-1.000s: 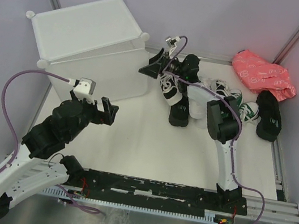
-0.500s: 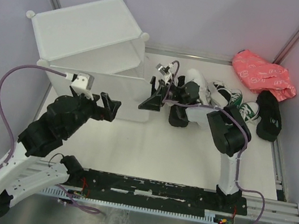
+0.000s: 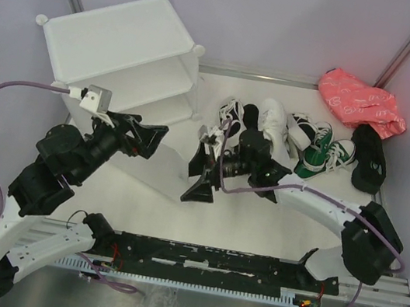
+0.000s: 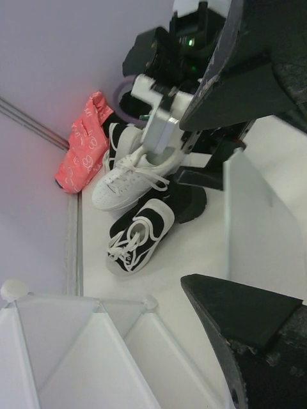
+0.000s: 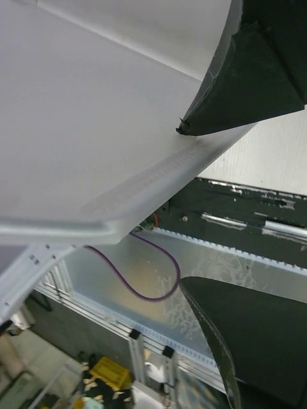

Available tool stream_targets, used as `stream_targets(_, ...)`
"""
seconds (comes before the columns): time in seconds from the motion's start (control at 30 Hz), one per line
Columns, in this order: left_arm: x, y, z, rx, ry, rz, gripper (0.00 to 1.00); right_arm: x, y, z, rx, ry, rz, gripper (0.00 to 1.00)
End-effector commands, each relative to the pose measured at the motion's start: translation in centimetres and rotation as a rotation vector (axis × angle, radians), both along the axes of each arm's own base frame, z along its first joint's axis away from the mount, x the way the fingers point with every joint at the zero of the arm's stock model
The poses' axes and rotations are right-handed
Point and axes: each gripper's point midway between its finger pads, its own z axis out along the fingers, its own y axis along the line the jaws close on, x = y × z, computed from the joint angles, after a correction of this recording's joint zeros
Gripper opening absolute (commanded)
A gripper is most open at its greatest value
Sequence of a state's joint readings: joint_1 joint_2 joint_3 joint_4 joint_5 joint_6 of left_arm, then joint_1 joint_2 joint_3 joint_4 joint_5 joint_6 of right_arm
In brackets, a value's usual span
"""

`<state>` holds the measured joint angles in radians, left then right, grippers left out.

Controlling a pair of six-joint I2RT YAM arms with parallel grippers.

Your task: Place and organize the shoes in the shoe cabinet

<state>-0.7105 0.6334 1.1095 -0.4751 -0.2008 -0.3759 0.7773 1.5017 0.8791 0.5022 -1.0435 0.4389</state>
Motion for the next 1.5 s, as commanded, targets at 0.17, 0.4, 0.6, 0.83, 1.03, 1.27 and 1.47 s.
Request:
stream_targets(0.17,-0.2,-0.7,0.9,-0.047,0.023,-0.027,0.99,-10.3,1.7,-2.8,-0.242,-0.149,0.185,0.99)
stream_targets(0.4,-0.5,-0.3,-0.6,-0.006,0.074,-0.015,0.99,-16.4,3.6,-4.0,-0.294,-0.234,0.284,0.99)
stream_targets(0.6,0.3,1.7,-5.4,0.12,0.205,0.104,0.99,-17.5,4.3,-3.5,-0.289,-0.264,0.297,0.99)
stream_targets(0.83,0.7,4.4,-9.4,0.259,0.321,0.244,0.99,-13.3,2.8,-5.4,-0.473,-0.347,0.056,0.99)
stream_targets(1.03,-0.2,6.6,-10.3,0.274,0.374,0.334,0.99,-5.9,-1.5,-4.9,-0.666,-0.477,-0.387,0.99)
stream_targets(1.27,-2.0,9.0,-10.2,0.256,0.411,0.406,0.99,1.7,-8.9,-1.3,-0.771,-0.488,-0.896,0.99)
stream_targets(1.47,-2.4,8.9,-9.4,0.197,0.374,0.381,0.99,7.9,-16.4,2.0,-0.839,-0.411,-1.315,0.99)
